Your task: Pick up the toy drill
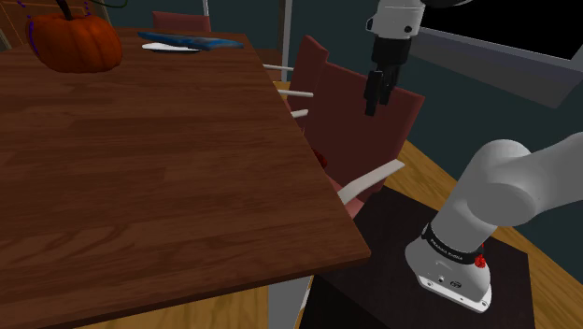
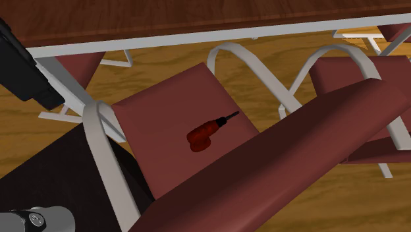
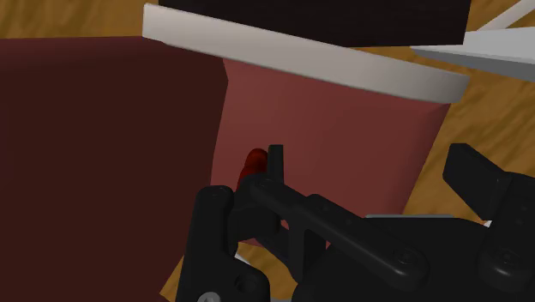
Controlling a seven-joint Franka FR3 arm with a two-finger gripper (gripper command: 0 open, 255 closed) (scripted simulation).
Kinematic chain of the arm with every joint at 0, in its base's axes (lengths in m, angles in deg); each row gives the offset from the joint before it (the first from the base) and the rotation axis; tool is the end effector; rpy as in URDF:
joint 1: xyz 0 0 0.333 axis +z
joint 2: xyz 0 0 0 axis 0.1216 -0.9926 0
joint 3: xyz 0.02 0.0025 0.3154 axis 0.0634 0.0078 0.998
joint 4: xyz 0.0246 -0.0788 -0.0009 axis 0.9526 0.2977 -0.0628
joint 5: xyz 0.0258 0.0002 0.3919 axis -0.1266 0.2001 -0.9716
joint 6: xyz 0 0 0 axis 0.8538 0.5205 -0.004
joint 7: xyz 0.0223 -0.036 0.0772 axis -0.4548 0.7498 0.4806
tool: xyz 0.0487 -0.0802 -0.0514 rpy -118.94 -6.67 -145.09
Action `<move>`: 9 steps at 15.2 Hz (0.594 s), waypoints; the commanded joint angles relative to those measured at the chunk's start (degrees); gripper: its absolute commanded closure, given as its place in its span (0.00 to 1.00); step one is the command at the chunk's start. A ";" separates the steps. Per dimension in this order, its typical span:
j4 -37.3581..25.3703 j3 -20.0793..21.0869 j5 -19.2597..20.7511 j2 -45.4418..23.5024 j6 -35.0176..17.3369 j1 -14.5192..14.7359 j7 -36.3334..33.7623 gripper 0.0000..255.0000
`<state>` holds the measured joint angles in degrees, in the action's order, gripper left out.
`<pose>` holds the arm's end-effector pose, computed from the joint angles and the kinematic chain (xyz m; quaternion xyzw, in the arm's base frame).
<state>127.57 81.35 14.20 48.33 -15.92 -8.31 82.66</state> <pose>0.3058 0.0043 0.5475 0.9992 -0.0015 -0.0400 0.0086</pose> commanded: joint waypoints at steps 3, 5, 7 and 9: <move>1.14 -0.96 0.23 -2.80 -3.92 -0.55 0.55 0.00; 1.96 -1.92 0.39 -5.91 -7.82 -1.07 1.11 0.00; 2.46 -2.88 0.46 -9.31 -11.68 -1.55 1.70 0.00; 2.62 -3.82 0.43 -12.98 -15.47 -1.98 2.33 0.00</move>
<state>129.73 78.20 14.51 37.41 -28.80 -9.95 84.46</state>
